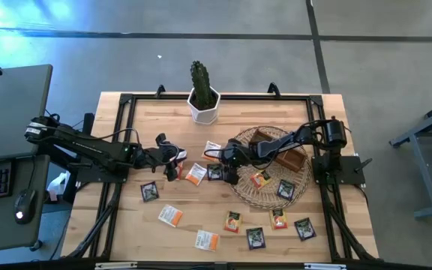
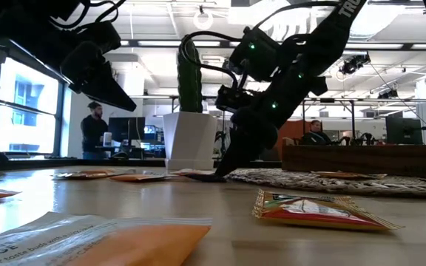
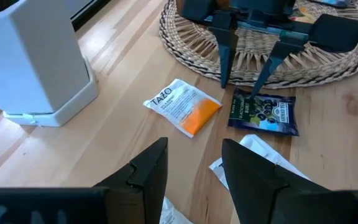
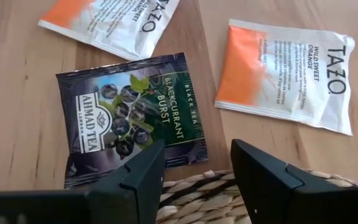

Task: Pick & Place Tea
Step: Put the purple tea bag into the left section of the wooden organizer

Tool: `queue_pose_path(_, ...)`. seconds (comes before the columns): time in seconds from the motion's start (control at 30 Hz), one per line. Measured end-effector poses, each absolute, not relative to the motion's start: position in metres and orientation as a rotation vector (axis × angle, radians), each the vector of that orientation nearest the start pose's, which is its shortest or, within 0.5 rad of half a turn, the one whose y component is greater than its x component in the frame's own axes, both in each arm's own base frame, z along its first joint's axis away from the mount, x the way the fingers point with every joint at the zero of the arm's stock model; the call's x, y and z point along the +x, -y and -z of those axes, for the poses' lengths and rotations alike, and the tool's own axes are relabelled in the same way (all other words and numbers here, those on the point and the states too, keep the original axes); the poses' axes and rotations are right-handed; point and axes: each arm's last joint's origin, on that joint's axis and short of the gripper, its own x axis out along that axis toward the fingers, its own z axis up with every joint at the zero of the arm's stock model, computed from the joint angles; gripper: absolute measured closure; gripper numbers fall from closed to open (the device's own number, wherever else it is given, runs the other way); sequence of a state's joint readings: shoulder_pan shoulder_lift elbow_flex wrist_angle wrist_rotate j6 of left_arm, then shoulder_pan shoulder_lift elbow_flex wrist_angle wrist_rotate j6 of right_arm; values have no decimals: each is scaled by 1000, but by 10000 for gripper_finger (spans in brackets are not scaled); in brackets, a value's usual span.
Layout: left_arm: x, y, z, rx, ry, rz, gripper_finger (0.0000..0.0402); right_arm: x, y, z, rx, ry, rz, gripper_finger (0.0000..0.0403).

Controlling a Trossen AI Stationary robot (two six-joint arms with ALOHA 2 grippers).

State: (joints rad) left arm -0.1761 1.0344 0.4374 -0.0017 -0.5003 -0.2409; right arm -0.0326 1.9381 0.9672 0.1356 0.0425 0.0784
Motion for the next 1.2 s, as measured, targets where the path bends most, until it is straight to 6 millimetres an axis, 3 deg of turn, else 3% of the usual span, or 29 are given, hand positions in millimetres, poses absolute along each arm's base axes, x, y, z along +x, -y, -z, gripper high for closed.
queue_pose_path(0.17, 198, 21, -190, -22, -525, -384, 252, 367, 16, -109, 83, -834, 90, 245)
queue_pose_path(0.43, 198, 21, -190, 1, -530, -378, 252, 371, 28, -85, 134, -856, 51, 339)
queue_pose_path(0.6, 198, 21, -189, 4, -531, -378, 252, 371, 30, -89, 126, -845, 54, 397)
queue_pose_path(0.93, 197, 21, -189, 27, -536, -371, 252, 368, 29, -109, 99, -809, 32, 399)
queue_pose_path(1.2, 198, 22, -189, 3, -537, -345, 252, 369, 28, -111, 95, -799, 36, 401)
